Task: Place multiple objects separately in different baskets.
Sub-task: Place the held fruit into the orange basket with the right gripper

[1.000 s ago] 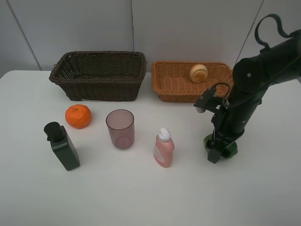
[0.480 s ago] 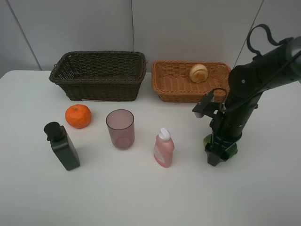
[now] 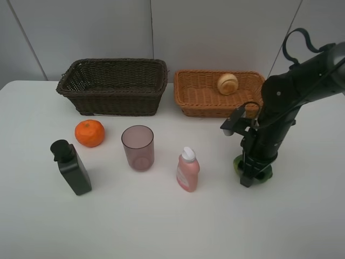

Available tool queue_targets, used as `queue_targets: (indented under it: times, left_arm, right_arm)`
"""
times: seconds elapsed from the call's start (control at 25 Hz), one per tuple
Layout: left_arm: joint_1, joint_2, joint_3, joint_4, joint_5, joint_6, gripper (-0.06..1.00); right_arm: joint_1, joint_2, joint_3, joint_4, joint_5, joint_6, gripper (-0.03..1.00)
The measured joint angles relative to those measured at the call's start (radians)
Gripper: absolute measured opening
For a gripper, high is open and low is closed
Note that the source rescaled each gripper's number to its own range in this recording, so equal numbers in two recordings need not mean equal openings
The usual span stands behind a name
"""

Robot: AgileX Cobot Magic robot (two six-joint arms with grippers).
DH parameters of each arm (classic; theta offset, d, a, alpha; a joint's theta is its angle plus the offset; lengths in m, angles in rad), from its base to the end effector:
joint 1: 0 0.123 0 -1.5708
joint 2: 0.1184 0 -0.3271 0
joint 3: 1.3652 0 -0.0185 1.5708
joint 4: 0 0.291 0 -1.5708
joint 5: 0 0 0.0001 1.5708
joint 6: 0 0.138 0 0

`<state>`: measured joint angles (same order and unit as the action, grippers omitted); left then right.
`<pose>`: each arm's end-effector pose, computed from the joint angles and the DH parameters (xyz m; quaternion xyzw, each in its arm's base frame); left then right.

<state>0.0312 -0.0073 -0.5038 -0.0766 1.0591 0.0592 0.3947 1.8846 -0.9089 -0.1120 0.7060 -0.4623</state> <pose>0.0286 -0.0083 0.2773 0.0135 0.8492 -0.0144 0.5277 0.3103 0.1184 0.0682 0.4540 -0.8902 0.0354 0.0130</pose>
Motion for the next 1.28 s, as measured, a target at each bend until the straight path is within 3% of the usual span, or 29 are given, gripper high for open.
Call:
queue_targets:
  times: [1.28]
  left_arm:
    - [0.000, 0.000, 0.000, 0.000, 0.000, 0.000, 0.85]
  right_arm:
    - [0.000, -0.035, 0.000, 0.008, 0.000, 0.001, 0.50]
